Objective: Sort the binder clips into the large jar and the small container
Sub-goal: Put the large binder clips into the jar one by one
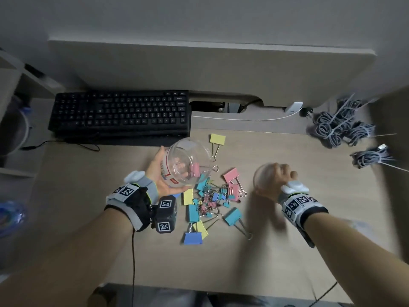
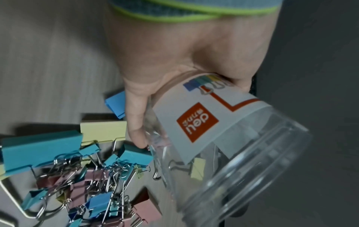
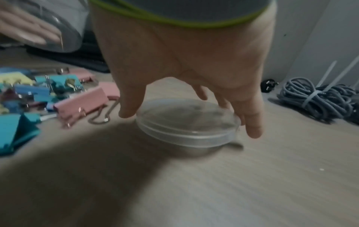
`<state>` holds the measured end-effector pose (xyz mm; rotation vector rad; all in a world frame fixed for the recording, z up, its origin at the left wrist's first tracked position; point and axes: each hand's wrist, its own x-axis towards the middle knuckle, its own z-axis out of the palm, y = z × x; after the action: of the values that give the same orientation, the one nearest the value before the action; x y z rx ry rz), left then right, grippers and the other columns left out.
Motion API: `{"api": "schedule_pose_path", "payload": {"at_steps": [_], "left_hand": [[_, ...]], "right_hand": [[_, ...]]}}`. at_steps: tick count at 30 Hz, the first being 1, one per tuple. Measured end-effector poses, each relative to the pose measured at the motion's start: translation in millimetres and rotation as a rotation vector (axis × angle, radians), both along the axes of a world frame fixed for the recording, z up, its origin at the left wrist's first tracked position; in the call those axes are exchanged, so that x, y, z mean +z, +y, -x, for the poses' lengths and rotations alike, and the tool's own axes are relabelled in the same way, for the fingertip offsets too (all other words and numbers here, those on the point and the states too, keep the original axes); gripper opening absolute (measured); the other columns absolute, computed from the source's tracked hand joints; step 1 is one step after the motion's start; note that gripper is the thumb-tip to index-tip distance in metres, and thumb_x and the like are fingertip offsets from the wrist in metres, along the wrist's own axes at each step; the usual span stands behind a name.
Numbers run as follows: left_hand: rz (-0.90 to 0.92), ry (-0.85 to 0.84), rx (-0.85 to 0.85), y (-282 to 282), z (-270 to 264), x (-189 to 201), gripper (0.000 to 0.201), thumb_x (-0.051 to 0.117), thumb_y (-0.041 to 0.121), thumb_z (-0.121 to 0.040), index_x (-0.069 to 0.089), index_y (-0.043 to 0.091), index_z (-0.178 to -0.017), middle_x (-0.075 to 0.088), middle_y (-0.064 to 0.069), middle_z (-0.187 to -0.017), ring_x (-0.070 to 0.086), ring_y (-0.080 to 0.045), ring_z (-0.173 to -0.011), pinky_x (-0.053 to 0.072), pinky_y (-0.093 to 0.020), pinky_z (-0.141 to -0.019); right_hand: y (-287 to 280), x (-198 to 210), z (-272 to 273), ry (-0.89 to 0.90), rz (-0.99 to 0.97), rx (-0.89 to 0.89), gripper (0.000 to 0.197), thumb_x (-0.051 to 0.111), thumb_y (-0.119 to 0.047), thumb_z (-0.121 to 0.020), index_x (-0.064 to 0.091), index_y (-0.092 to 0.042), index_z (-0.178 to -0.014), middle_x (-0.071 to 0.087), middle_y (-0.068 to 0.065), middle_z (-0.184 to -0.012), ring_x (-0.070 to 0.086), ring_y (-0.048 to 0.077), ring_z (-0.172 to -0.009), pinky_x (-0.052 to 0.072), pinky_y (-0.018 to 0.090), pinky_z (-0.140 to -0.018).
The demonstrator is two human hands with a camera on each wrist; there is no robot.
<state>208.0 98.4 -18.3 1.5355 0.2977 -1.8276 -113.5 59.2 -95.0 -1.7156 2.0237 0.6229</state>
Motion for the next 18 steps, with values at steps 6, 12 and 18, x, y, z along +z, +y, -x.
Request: {"api": "schedule_pose_path", "payload": {"at_steps": [6, 12, 18], "left_hand": [[0.001, -0.052, 0.001, 3, -4, -1, 0.065, 0.049, 0.071, -0.085, 0.064, 0.017, -0.116, 0.069, -0.010, -0.112, 0.065, -0.031, -0.104, 0.051, -0.053, -0.074], [0.011, -0.052, 0.002, 4, -6, 0, 0.067, 0.051, 0.071, -0.082, 0.063, 0.018, -0.122, 0.070, -0.009, -0.113, 0.066, -0.031, -0.104, 0.052, -0.053, -0.078], [-0.005, -0.059, 0.006, 12, -12, -6, 0.069, 0.050, 0.073, -0.081, 0.065, 0.017, -0.118, 0.070, -0.009, -0.112, 0.067, -0.030, -0.103, 0.049, -0.055, -0.090]], "right_hand": [[-7, -3, -9, 0.007, 0.027, 0.036, 0.098, 0.064, -0.079, -0.050, 0.034, -0.024, -0.125, 0.033, 0.002, -0.124, 0.041, 0.030, -0.114, 0.043, 0.044, -0.084], [-11, 9, -61, -0.241, -0.045, 0.213, 0.032, 0.058, -0.039, -0.087, 0.056, -0.016, -0.108, 0.068, 0.006, -0.105, 0.065, 0.027, -0.087, 0.051, 0.033, -0.069], [16, 8, -83, -0.263, -0.123, 0.243, 0.024, 0.045, -0.010, -0.098, 0.054, -0.008, -0.121, 0.069, 0.007, -0.109, 0.065, 0.024, -0.085, 0.045, 0.026, -0.066]]}}
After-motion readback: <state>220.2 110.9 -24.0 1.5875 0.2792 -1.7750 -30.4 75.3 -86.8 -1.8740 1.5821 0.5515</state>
